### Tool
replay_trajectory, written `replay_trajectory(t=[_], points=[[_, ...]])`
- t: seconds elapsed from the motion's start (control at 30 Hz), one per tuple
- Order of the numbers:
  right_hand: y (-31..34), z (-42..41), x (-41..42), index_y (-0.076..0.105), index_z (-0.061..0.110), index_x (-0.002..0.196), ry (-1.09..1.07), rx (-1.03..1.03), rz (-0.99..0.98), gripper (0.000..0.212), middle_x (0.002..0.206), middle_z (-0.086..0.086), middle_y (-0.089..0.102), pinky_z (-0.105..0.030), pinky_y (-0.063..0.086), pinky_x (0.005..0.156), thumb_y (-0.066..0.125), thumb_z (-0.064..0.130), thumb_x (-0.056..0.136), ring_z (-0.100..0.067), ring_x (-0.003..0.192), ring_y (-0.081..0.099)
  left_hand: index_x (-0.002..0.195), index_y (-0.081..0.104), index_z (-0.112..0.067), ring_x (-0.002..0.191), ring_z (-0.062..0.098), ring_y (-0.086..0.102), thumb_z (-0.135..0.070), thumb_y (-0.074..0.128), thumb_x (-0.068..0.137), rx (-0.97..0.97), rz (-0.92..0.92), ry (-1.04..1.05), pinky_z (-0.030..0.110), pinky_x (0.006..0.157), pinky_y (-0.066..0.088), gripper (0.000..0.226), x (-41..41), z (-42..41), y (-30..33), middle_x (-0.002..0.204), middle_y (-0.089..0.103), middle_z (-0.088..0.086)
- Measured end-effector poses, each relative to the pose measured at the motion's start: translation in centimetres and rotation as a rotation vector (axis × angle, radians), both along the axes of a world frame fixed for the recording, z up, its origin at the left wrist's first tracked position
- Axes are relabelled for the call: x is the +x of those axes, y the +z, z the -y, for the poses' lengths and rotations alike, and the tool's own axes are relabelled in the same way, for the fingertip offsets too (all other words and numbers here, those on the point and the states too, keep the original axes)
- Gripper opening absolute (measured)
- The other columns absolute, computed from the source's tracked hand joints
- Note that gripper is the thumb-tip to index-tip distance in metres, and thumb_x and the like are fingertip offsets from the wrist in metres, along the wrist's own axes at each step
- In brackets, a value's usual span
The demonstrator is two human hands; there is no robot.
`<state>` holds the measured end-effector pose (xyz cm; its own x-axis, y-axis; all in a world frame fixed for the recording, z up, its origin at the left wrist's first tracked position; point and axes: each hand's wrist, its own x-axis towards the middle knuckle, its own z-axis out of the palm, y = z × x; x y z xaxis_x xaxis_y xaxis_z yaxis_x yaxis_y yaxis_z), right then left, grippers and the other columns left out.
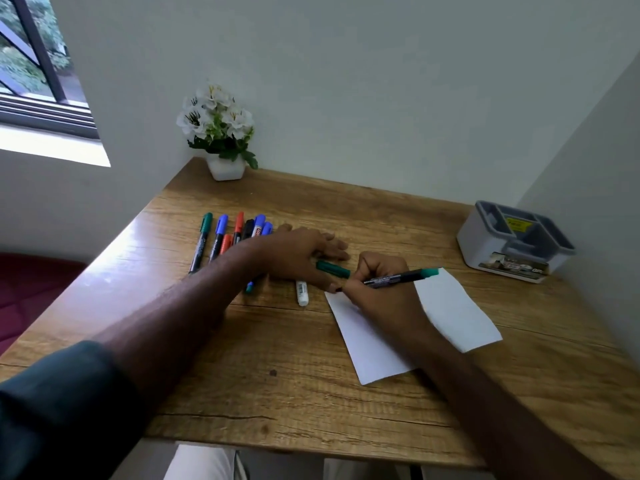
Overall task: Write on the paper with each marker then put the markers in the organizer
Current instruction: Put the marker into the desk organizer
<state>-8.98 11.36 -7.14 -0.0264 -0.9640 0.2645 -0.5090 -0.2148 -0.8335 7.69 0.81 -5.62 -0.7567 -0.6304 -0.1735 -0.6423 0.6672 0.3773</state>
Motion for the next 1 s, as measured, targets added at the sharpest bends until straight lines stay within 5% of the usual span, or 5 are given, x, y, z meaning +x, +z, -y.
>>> replay_trajectory(t=[0.17, 0.33, 0.5, 1.0], points=[[-1.0, 0.2, -0.6, 0.059, 0.011, 0.059, -0.020, 0.014, -0.016, 0.026, 0.063, 0.006, 0.060, -0.025, 0.047, 0.059, 0.072, 0.009, 0.080, -0.004, 0.062, 0.054, 0.150, 0.022, -0.040, 0.149, 0.009, -0.002, -0.070, 0.043, 0.087, -0.101, 0.033, -0.047, 0.055, 0.118, -0.007, 0.072, 0.2, 0.9, -1.5, 0.162, 0.007, -0.013], [-0.8, 0.0, -0.6, 0.054, 0.020, 0.056, -0.001, 0.026, -0.016, 0.034, 0.057, 0.019, 0.058, -0.010, 0.040, 0.052, 0.069, 0.003, 0.082, 0.002, 0.060, 0.055, 0.148, 0.034, -0.032, 0.148, 0.009, 0.014, -0.052, 0.045, 0.096, -0.152, 0.002, -0.152, 0.045, 0.120, 0.001, 0.056, -0.4, 0.2, -1.0, 0.160, 0.021, -0.009], [-0.9, 0.0, -0.7, 0.058, 0.015, 0.059, -0.006, 0.037, -0.031, 0.025, 0.059, 0.014, 0.059, -0.013, 0.040, 0.052, 0.068, 0.005, 0.080, -0.001, 0.061, 0.054, 0.143, 0.045, -0.029, 0.143, 0.007, 0.028, -0.033, 0.054, 0.097, -0.060, -0.056, -0.186, 0.039, 0.122, 0.008, 0.047, 0.3, 0.0, -0.6, 0.155, 0.032, -0.012], [-0.9, -1.2, -1.0, 0.058, 0.021, 0.060, 0.021, 0.059, -0.058, 0.027, 0.062, 0.010, 0.060, -0.014, 0.042, 0.051, 0.069, 0.007, 0.080, -0.002, 0.060, 0.053, 0.146, 0.039, -0.032, 0.141, -0.002, 0.014, -0.048, 0.061, 0.089, 0.024, -0.019, -0.149, 0.031, 0.118, 0.003, 0.063, 0.3, -0.5, -0.1, 0.156, 0.026, -0.018]])
